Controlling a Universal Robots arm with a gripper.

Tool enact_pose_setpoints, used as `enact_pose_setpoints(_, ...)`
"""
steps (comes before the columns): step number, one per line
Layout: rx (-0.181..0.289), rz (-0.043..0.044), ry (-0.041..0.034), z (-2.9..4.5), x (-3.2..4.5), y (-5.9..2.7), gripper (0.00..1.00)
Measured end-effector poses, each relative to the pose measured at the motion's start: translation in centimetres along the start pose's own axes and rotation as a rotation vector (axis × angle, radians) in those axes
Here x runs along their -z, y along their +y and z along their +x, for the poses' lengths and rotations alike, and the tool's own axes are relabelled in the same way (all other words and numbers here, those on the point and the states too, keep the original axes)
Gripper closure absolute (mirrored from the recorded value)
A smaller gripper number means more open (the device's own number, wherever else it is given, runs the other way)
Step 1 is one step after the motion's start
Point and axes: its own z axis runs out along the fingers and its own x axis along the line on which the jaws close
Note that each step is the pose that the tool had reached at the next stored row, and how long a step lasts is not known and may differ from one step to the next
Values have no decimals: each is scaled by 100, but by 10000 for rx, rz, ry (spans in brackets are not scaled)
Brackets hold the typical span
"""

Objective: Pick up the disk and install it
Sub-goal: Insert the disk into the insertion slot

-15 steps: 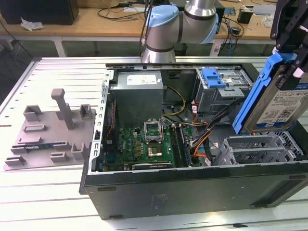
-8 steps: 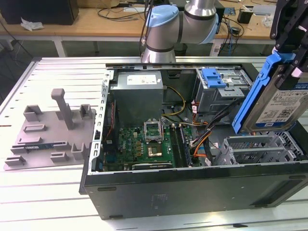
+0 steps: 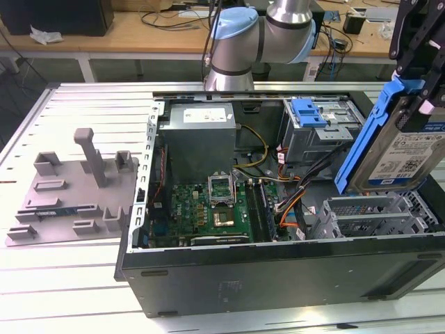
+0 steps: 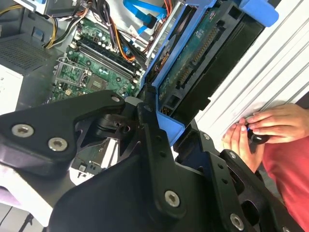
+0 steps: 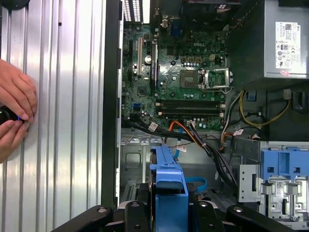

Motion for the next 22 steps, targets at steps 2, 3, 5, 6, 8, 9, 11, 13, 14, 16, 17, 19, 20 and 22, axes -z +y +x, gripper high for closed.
enact_pose_setpoints(2,-35,0,-1,0,-10,0,63)
enact_pose_setpoints(3,-60,1,-2,0,-18,-1,63)
enact_pose_setpoints(5,-87,1,-3,0,-26,-1,63)
enact_pose_setpoints(6,-111,1,-4,0,-33,-1,63)
enact_pose_setpoints(8,-141,2,-5,0,-40,-2,63)
enact_pose_setpoints(9,-163,2,-6,1,-46,-2,63)
enact_pose_setpoints(11,-177,2,-6,1,-55,-8,63)
enact_pose_setpoints(13,-184,2,-6,1,-62,-16,63)
enact_pose_setpoints(14,-187,2,-6,1,-65,-21,63)
enact_pose_setpoints(16,-192,2,-6,1,-75,-29,63)
enact_pose_setpoints(17,-193,2,-6,2,-83,-29,63)
enact_pose_setpoints(19,-192,2,-7,2,-96,-30,63)
enact_pose_setpoints(20,-192,3,-7,2,-99,-30,63)
enact_pose_setpoints(22,-192,2,-7,2,-106,-31,63)
